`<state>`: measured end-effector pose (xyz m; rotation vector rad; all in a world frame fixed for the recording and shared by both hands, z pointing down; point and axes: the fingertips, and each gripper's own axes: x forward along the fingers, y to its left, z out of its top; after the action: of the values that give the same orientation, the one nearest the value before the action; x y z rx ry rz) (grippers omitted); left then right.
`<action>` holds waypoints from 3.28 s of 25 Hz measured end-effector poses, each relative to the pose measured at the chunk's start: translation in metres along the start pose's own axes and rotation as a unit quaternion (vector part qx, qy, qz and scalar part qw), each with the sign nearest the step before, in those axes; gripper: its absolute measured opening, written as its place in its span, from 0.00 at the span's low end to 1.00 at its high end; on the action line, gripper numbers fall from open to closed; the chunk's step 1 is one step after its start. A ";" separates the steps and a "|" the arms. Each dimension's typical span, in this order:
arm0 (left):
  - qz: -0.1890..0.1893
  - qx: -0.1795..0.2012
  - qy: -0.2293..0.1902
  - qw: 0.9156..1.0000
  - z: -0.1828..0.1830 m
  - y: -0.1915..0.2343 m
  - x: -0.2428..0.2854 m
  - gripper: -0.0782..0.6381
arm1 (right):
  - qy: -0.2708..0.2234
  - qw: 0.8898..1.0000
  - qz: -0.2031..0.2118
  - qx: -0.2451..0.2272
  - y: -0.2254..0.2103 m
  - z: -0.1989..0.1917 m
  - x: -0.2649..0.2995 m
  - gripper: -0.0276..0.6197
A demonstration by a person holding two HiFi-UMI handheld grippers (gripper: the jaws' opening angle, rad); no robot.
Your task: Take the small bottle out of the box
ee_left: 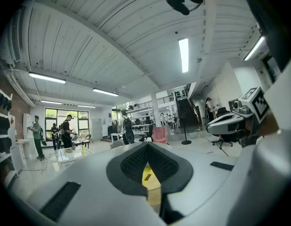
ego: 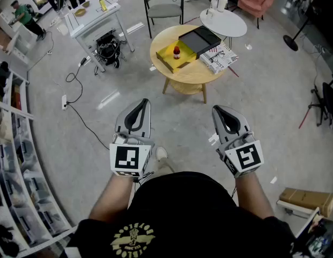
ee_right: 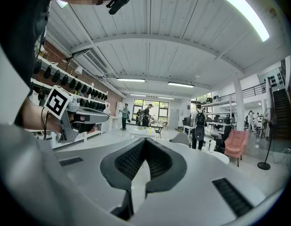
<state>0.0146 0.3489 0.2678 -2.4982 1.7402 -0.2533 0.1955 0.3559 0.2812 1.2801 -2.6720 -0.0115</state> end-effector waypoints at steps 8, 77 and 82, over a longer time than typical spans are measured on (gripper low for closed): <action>0.004 -0.002 0.003 1.000 -0.002 0.003 -0.002 0.13 | -0.016 1.000 0.013 0.022 0.002 -0.002 0.000 0.06; 0.000 -0.023 0.022 1.000 -0.052 0.230 0.134 0.13 | 0.003 0.999 0.010 0.048 -0.010 0.017 0.263 0.06; 0.002 -0.023 0.030 0.999 -0.058 0.239 0.159 0.13 | 0.011 0.998 0.019 0.053 -0.023 0.011 0.287 0.06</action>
<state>-0.1631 0.1178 0.2989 -2.5449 1.7934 -0.2938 0.0351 0.1185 0.3133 1.2512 -2.7097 0.1519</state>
